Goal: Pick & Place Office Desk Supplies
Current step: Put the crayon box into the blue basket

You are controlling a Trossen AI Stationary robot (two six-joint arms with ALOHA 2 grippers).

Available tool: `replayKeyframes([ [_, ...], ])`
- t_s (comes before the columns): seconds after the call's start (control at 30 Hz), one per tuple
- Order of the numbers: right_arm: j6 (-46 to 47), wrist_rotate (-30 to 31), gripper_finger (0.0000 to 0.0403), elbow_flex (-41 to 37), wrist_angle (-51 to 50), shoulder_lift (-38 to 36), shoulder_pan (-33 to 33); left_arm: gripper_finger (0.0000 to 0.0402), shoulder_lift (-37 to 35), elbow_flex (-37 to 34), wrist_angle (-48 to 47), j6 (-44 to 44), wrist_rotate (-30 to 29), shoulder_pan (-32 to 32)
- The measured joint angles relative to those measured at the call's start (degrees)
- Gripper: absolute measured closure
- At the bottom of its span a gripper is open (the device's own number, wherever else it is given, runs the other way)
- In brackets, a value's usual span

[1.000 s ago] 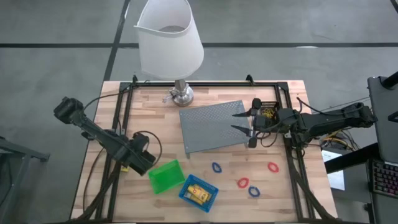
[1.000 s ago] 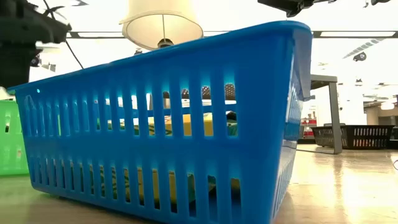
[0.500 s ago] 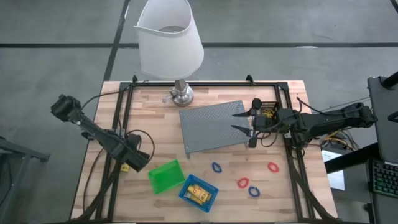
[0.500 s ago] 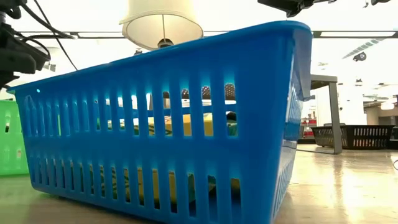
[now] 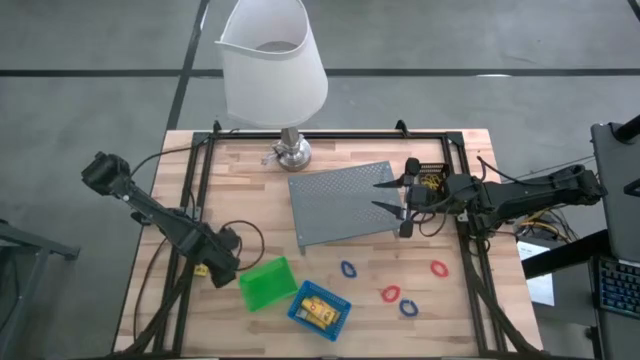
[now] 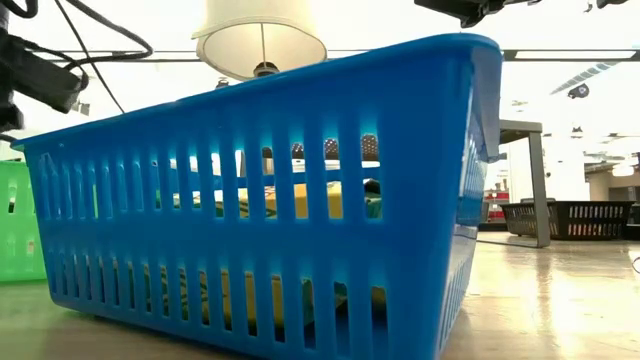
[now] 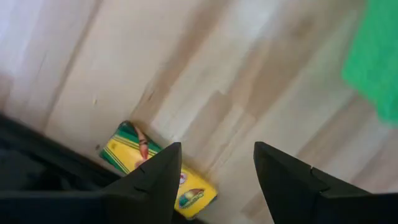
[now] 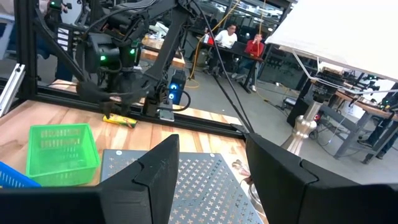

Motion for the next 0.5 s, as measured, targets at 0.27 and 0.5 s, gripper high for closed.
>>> replayKeyframes([
  [0.27, 0.0, 0.0, 0.0218, 0.0, 0.0, 0.0, 0.0, 0.0197, 0.0, 0.0, -4.5, 24.2, 14.7, 0.0],
  [0.5, 0.0, 0.0, 0.0218, 0.0, 0.0, 0.0, 0.0, 0.0197, 0.0, -0.1, -8.4, 26.8, 7.4, 0.0],
])
